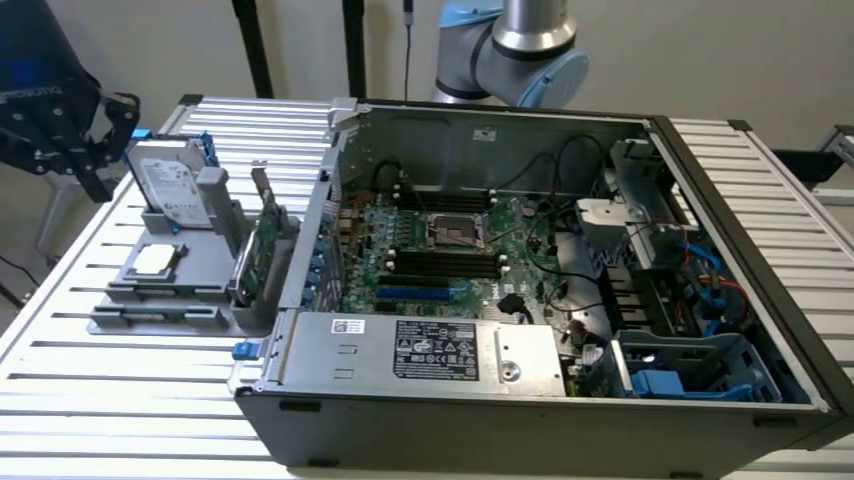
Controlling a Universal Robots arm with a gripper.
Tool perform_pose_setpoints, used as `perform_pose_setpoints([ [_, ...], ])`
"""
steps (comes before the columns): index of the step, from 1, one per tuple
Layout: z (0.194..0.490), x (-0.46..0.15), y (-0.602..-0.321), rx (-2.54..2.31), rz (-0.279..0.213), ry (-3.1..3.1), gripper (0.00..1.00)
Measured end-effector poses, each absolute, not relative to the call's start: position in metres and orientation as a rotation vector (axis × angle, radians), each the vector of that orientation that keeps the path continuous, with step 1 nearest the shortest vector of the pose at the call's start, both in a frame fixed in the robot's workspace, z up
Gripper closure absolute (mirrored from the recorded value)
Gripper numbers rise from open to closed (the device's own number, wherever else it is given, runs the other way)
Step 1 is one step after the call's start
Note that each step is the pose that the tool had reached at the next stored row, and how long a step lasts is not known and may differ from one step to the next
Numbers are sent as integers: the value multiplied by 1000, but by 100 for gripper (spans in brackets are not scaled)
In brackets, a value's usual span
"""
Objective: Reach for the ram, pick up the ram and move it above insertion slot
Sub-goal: 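Pick up the ram and move it above insertion slot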
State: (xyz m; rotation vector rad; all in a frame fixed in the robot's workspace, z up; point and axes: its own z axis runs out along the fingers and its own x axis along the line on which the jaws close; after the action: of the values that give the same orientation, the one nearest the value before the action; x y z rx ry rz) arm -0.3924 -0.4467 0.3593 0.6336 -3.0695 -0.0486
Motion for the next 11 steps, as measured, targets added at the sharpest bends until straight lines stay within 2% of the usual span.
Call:
perform_pose_setpoints([
  [11, 359, -392, -447, 936, -47, -2988, 89],
])
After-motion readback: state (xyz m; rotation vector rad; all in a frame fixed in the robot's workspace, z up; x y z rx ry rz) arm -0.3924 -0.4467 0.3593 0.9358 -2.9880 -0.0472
